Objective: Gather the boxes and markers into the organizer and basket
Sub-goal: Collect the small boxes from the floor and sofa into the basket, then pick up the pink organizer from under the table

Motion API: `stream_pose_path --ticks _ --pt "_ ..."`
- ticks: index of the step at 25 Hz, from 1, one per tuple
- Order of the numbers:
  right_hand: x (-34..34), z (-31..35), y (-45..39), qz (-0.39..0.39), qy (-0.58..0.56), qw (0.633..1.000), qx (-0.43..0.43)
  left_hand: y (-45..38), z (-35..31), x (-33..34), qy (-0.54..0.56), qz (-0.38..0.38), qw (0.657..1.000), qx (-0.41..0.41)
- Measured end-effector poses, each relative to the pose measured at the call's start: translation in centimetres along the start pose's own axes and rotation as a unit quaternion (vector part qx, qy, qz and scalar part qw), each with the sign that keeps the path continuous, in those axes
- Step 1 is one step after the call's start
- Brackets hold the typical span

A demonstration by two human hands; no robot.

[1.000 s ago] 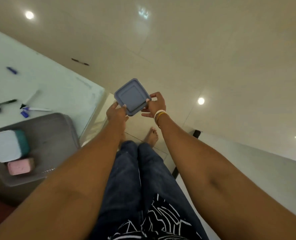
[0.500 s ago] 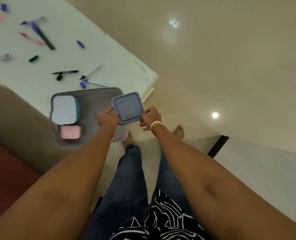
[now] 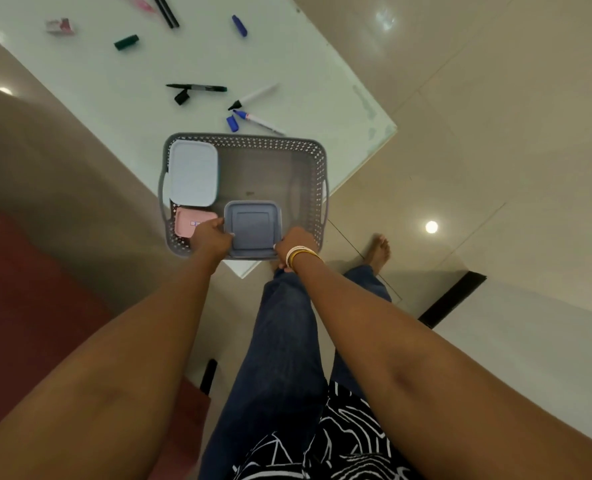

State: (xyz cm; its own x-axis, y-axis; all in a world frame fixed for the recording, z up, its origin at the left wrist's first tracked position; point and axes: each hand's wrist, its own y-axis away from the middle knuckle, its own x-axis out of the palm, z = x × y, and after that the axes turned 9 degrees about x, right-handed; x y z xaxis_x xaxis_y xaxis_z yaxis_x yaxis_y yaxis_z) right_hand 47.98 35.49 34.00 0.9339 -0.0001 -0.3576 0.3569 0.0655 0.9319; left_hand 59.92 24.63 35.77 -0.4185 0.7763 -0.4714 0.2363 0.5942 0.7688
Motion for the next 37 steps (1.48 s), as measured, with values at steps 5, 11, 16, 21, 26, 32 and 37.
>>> stream_pose_path --ticks 5,11,16,21,26,32,37 --pt "0.7 0.9 -0.4 -0.036 0.074 0.996 0.019 -0.5 0.6 -0.2 0.040 0.057 0.997 0.011" --pt "0.7 1.7 -0.6 0.012 0.175 0.984 0.020 0.3 -0.3 0.1 0.018 0.103 0.995 -0.004" --pt "-2.2 2.6 0.7 0.045 0.148 0.988 0.028 1.8 -3.2 -0.1 -0.069 0.093 0.993 0.022" --pt "-8.3 3.5 1.9 -0.019 0.162 0.986 -0.041 2.3 -8.2 1.0 -0.090 0.078 0.992 0.031" --pt "-17.0 3.5 0.1 -0.081 0.120 0.984 -0.106 1.3 -14.7 3.9 -0.097 0.034 0.994 0.045" --pt "-29.7 1.7 -3.7 -0.058 0.121 0.968 -0.211 -0.4 -24.4 9.9 -0.072 -0.024 0.997 -0.007" --pt "-38.8 0.9 -5.6 -0.035 0.134 0.961 -0.238 0.5 -33.8 15.2 -0.021 -0.048 0.998 -0.021"
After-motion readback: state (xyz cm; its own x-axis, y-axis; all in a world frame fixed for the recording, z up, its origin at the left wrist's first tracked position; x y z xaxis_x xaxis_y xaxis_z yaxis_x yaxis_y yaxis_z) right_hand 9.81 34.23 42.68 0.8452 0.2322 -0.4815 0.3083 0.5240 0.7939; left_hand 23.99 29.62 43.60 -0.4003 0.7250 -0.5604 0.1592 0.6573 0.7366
